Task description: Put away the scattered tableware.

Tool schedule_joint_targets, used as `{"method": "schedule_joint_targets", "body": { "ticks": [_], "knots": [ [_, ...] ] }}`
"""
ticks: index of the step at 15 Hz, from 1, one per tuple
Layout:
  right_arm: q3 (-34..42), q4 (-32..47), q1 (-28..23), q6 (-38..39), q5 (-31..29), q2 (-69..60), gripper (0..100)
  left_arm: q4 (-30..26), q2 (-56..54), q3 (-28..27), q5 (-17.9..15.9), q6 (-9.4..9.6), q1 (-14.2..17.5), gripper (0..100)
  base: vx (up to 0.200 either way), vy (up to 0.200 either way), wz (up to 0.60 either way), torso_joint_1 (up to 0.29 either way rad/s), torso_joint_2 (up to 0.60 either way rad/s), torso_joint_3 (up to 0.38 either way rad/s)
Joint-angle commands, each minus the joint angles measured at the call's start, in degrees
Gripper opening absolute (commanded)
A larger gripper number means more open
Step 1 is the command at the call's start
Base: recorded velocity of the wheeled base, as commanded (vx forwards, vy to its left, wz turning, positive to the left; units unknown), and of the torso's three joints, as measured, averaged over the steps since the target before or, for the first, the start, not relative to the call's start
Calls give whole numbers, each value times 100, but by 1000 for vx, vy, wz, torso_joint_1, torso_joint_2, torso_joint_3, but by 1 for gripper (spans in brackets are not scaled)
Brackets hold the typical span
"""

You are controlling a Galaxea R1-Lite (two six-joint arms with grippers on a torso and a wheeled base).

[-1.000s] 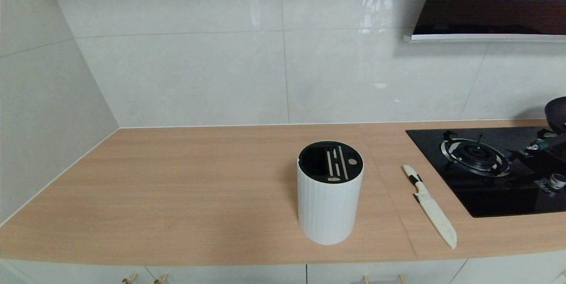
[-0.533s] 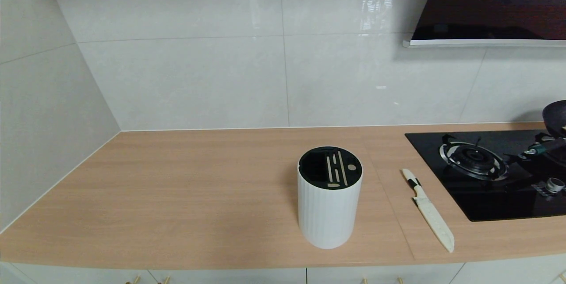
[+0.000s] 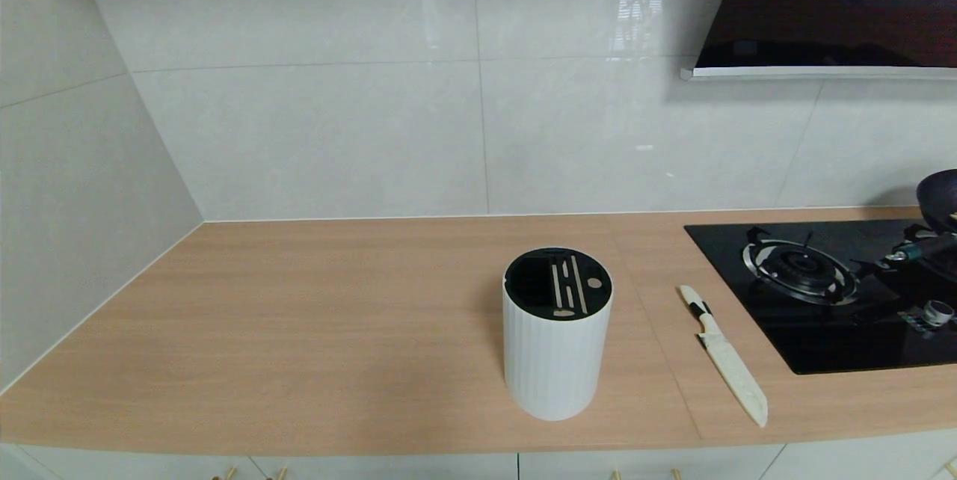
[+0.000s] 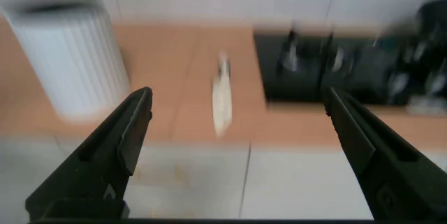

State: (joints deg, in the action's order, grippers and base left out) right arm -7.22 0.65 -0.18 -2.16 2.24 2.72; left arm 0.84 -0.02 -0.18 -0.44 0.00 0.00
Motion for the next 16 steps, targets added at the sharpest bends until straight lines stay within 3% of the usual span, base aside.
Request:
{"method": "schedule_joint_targets", "body": {
  "ticks": [1, 4, 8, 11, 16],
  "knots": [
    [-992, -29, 1, 75, 382, 1609, 100, 4, 2, 1, 0, 0, 0, 100, 0, 0, 0, 0, 0, 0],
    [-1810, -73, 53, 110, 567, 4167, 100, 4, 2, 1, 0, 0, 0, 100, 0, 0, 0, 0, 0, 0],
    [-2829, -530, 291, 128, 373, 7120, 100, 4, 2, 1, 0, 0, 0, 100, 0, 0, 0, 0, 0, 0],
    [-3286, -1216, 291, 93, 242, 8702, 100, 4, 2, 1, 0, 0, 0, 100, 0, 0, 0, 0, 0, 0],
    [-3348, -2473, 282, 93, 198, 10838, 100, 4, 2, 1, 0, 0, 0, 100, 0, 0, 0, 0, 0, 0]
  ]
}}
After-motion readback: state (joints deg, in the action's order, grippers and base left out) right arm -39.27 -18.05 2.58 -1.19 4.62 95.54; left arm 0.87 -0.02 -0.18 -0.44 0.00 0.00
